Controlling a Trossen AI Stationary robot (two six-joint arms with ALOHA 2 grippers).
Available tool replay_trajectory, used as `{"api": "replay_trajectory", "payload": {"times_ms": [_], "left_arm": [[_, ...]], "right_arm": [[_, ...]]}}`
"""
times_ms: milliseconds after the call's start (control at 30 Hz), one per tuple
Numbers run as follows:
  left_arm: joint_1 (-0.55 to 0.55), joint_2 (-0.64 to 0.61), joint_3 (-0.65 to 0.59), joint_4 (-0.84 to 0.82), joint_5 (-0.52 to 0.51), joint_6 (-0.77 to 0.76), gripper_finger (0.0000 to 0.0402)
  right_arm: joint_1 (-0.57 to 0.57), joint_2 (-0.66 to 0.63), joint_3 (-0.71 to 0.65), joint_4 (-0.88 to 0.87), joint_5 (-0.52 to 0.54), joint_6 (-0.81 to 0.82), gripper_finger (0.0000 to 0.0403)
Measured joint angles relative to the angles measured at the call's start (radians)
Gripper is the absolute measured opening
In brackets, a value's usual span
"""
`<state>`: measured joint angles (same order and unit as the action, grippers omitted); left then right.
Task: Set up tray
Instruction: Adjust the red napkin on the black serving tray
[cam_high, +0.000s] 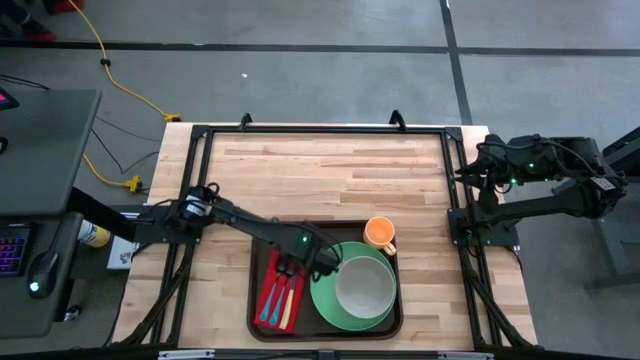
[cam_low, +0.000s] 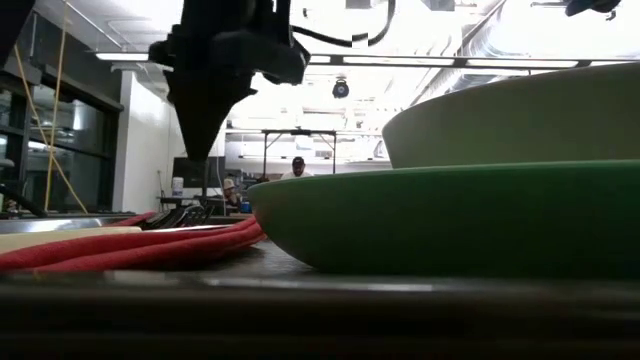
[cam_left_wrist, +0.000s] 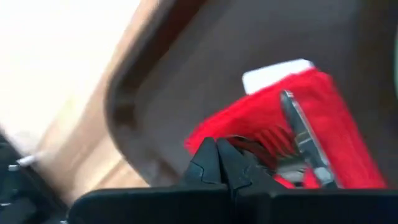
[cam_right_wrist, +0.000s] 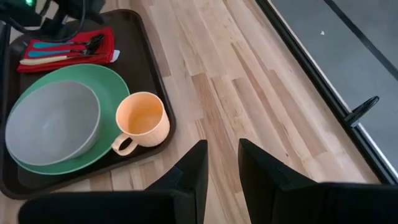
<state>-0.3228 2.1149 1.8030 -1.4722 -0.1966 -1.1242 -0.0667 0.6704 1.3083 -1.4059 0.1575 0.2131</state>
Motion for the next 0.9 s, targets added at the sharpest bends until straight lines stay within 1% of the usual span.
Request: {"api": "replay_trajectory", "payload": {"times_ms": [133,200,300,367,533,600,667,733,800,900], "left_arm": [[0.042,-0.036,0.001,-0.074,-0.057,0.049,0.0009],[0.068,-0.065,-0.001,-0.104,-0.101,0.097,0.0008],[0.116,-0.136,-0.014,-0.089,-0.168,0.198,0.0008],[0.154,-0.191,-0.029,-0.102,-0.212,0.255,0.0008],[0.25,-0.366,-0.136,-0.094,-0.322,0.386,0.0008],[0.29,-0.463,-0.207,-0.097,-0.348,0.442,0.0008],[0.327,-0.567,-0.289,-0.072,-0.38,0.468,0.0008],[0.36,-0.685,-0.393,-0.045,-0.388,0.511,0.0008],[0.38,-0.811,-0.503,0.076,-0.357,0.6,0.0008],[0.401,-0.99,-0.684,0.276,-0.205,0.758,0.0008]], "right_arm": [[0.0,0.0,0.0,0.006,-0.007,0.032,0.0067],[0.0,0.001,-0.001,0.025,-0.007,0.044,0.0067],[0.0,0.003,-0.02,0.094,-0.009,0.052,0.0066],[0.0,0.006,-0.044,0.163,-0.025,0.06,0.0058],[0.014,0.045,-0.119,0.385,-0.083,0.075,0.0012],[0.032,0.078,-0.14,0.462,-0.087,0.087,0.0004],[0.052,0.125,-0.155,0.531,-0.069,0.118,0.0006],[0.075,0.176,-0.162,0.592,-0.042,0.141,0.0002],[0.103,0.234,-0.162,0.66,-0.01,0.16,0.0001],[0.145,0.327,-0.162,0.787,0.028,0.183,0.0001]]}}
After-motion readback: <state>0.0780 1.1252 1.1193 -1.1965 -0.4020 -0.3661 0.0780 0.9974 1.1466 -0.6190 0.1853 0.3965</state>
